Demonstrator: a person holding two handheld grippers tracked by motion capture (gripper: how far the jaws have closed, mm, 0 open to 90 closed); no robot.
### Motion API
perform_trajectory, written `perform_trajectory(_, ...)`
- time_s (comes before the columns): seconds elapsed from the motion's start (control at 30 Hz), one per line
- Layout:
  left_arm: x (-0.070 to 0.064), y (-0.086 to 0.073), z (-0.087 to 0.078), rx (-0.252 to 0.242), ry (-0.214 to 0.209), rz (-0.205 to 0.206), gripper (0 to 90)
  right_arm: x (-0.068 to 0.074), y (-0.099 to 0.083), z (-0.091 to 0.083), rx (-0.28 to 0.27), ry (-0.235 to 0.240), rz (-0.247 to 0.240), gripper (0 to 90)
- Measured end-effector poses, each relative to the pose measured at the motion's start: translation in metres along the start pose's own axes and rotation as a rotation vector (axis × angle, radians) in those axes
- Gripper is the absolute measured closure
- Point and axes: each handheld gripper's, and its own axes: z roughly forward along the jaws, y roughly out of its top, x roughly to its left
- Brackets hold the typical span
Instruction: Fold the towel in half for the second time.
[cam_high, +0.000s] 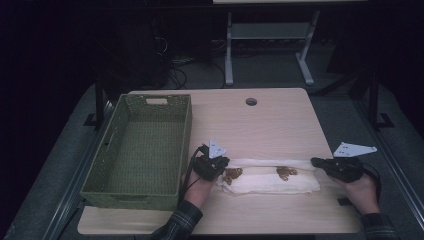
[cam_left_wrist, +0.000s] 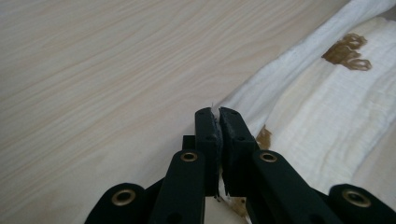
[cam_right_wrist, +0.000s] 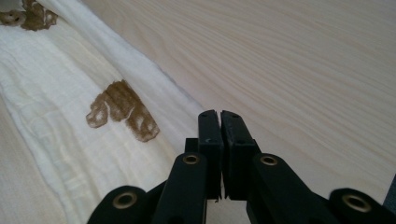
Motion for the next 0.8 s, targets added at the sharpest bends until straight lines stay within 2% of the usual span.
perform_trajectory(0.3,-0.012,-0.008,-0.008,0.005,-0.010,0.003,86.1,0.010,-0.010,-0.009,0.003,0.021,0.001,87.3)
perform_trajectory(0.47,-0.019,-0.009,-0.013,-0.002,0.004,0.005,86.2,0.015,-0.014,-0.016,-0.001,0.023,-0.006,87.3)
perform_trajectory(0.7,-0.025,-0.016,-0.016,0.024,-0.006,0.011,86.2,0.020,-0.020,-0.023,0.001,0.028,-0.017,87.1)
perform_trajectory(0.8,-0.028,-0.019,-0.018,0.027,-0.011,0.012,86.1,0.023,-0.022,-0.026,0.003,0.036,-0.005,87.1)
